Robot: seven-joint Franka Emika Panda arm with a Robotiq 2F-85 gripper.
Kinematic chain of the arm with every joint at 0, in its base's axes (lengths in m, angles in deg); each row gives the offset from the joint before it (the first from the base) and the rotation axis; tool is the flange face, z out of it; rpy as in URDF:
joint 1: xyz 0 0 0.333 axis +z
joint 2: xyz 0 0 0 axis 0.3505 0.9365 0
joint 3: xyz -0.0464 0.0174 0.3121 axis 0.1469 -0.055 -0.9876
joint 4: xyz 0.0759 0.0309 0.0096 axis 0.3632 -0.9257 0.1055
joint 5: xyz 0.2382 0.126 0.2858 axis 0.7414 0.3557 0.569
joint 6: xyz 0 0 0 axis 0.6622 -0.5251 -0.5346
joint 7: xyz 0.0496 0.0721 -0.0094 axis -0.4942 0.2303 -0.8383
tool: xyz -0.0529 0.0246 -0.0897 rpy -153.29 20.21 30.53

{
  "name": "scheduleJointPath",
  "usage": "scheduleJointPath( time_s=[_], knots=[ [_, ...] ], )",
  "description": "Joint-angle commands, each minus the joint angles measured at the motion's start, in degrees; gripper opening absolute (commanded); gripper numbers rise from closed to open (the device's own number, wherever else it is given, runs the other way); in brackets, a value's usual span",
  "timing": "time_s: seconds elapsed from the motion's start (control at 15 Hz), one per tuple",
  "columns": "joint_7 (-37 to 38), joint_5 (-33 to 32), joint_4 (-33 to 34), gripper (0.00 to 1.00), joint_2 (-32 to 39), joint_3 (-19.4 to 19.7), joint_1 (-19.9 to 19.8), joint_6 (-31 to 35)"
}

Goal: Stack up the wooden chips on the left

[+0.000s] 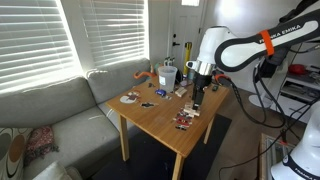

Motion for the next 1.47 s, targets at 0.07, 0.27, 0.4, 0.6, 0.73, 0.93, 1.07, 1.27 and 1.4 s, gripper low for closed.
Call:
scheduleJointPath(
  time_s=[0.07,0.27,0.4,0.6,0.73,0.93,1.07,1.27,1.4],
  knots=[
    [-0.8,1.7,1.7,1.00,1.8,-0.8,-0.1,-0.1],
    [-0.7,1.6,2.0,0.94,2.2,-1.0,-0.2,-0.2],
    [-0.6,1.6,2.1,0.69,2.4,-1.1,-0.3,-0.1],
    [-0.5,1.7,2.2,0.60,2.3,-1.1,-0.4,0.2],
    [-0.1,1.4,2.0,0.60,1.9,-1.2,-0.5,0.1],
    [-1.6,1.4,1.5,0.60,0.5,-1.0,-0.4,-0.4],
    [-2.9,0.6,1.1,0.60,-0.6,-1.0,-0.3,-0.2],
    [-9.4,-0.2,1.4,0.60,-1.8,-0.6,0.3,-2.2],
    [-14.7,-1.6,1.6,0.60,-2.6,-0.6,0.7,-3.4]
  ],
)
